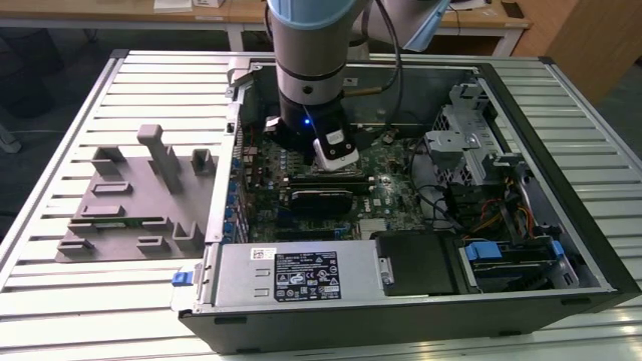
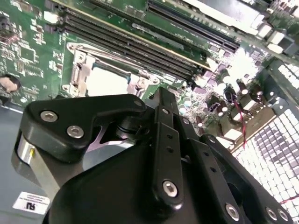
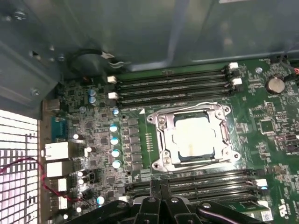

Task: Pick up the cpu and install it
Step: 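Install the second cpu locking lever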

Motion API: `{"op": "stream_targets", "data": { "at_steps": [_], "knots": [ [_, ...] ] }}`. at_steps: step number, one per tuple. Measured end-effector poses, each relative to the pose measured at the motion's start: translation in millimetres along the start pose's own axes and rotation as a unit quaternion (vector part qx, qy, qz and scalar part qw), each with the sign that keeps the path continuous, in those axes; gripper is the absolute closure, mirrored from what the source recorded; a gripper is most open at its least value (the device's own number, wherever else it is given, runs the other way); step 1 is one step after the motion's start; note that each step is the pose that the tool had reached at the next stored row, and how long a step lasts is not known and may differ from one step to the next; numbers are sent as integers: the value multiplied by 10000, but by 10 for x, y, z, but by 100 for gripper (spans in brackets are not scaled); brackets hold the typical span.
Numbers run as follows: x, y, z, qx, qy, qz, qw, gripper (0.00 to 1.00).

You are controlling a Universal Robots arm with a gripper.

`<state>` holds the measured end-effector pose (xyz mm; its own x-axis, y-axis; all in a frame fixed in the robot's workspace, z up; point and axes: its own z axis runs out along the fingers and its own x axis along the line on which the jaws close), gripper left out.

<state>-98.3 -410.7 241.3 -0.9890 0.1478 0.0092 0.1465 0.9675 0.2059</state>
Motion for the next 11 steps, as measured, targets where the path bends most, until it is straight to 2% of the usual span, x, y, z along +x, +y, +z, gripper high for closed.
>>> {"op": "stream_targets", "data": {
  "at_steps": [4, 11],
  "knots": [
    [-41, 38, 8, 59, -16, 33, 10000, 89],
    [-83, 151, 34, 125, -31, 53, 9999, 89]
  ]
}}
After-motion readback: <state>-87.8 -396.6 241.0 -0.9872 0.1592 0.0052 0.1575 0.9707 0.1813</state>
